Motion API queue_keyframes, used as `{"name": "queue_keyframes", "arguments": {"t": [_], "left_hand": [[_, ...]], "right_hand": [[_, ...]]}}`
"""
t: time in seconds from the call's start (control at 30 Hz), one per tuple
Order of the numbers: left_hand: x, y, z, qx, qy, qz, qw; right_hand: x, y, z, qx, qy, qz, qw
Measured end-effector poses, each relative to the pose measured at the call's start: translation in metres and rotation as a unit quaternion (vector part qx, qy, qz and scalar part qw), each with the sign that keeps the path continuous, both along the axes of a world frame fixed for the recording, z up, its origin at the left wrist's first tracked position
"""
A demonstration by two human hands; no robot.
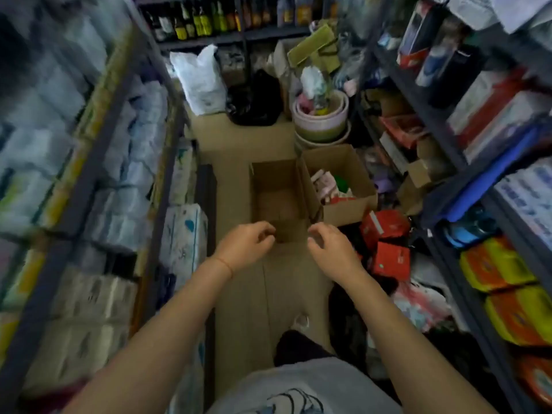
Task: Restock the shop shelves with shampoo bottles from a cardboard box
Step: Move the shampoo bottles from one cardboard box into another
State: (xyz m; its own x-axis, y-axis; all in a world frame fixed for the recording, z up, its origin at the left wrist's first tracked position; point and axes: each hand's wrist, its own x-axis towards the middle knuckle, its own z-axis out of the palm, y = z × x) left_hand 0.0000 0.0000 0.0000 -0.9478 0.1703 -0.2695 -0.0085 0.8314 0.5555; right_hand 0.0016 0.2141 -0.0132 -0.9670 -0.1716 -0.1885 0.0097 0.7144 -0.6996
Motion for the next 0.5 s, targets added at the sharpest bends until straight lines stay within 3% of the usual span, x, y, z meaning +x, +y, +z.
{"name": "queue_keyframes", "arguments": {"t": [0.23, 0.37, 0.5], "left_hand": [[-0.192, -0.016, -0.010, 0.033, -0.065, 0.012, 0.997], [-0.298, -0.027, -0.058, 0.078, -0.118, 0.020, 0.990], [-0.414, -0.021, -0.136, 0.092, -0.155, 0.018, 0.983]], "right_hand": [[-0.192, -0.015, -0.006, 0.007, -0.065, -0.017, 0.998], [-0.293, -0.022, -0.042, 0.007, -0.115, -0.041, 0.993], [-0.394, -0.016, -0.114, -0.006, -0.140, -0.122, 0.983]]}}
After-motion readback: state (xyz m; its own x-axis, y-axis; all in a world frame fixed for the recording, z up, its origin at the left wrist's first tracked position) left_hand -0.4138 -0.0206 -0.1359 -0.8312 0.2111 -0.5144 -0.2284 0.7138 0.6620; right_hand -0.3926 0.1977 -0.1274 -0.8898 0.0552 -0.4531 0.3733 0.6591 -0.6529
